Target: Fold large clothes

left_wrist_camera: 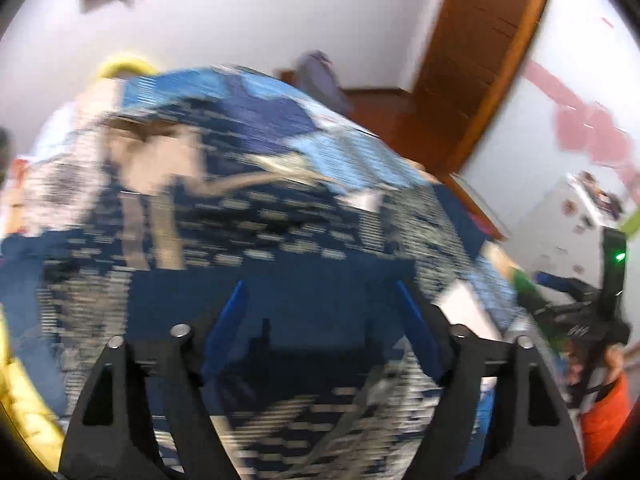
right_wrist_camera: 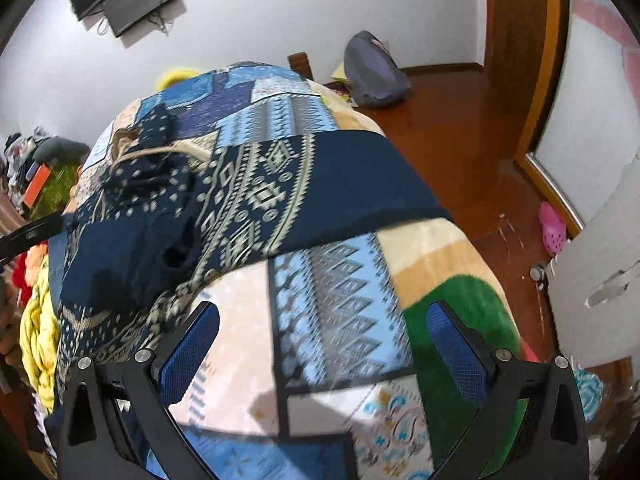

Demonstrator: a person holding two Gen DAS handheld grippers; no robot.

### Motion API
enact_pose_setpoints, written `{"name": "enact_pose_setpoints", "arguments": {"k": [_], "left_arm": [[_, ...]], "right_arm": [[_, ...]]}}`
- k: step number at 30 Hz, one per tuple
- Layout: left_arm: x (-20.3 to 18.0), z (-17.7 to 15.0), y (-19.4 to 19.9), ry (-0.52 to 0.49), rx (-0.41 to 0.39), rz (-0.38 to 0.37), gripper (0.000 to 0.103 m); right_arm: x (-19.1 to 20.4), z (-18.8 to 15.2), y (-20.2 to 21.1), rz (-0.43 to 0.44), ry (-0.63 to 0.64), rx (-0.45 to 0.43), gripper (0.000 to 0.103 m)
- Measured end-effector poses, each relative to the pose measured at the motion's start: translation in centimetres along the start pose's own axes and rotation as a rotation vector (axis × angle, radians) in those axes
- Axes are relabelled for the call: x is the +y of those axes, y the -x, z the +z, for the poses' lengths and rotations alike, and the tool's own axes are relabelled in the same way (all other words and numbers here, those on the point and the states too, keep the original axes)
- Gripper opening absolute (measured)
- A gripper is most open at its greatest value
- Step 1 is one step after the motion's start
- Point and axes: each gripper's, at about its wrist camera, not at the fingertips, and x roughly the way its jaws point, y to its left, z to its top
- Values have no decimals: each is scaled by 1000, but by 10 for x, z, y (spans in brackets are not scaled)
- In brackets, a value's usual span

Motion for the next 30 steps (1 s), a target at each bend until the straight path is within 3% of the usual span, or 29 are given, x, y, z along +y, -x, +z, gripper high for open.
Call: {"name": "enact_pose_setpoints", "arguments": {"k": [3, 7, 12, 15, 18, 19, 20, 22, 23, 26, 30], "left_arm": [[44, -12, 10, 42, -24, 148, 85], [89, -37, 4, 109, 20, 263, 84], [128, -73, 2, 197, 55, 288, 84], [143, -89, 7, 237, 64, 295, 84], [151, -102, 18, 258, 46, 311, 84], [155, -106, 24, 268, 36, 316, 84], [156, -109, 28, 274, 32, 318, 84], [161, -114, 38, 282, 27, 334, 84], [162, -116, 43, 282, 23, 346, 84], [166, -121, 61, 281, -2, 374, 84], [168, -128, 82, 291, -38, 375, 84]], "right_arm": [[-14, 13, -15, 29, -49, 4, 103], [-30, 32, -47, 56, -141, 38, 103], [-58, 51, -90, 149, -327, 80, 95], [-72, 58, -116, 145, -420, 89, 92], [-69, 70, -126, 75, -425, 56, 77], [-65, 76, -126, 46, -410, 47, 66], [-62, 81, -126, 31, -403, 38, 46], [-59, 91, -121, 27, -394, 25, 17], [-58, 96, -118, 38, -400, 20, 12], [-49, 107, -88, 93, -394, -61, 9], [-12, 124, -25, 161, -277, -183, 9]]}}
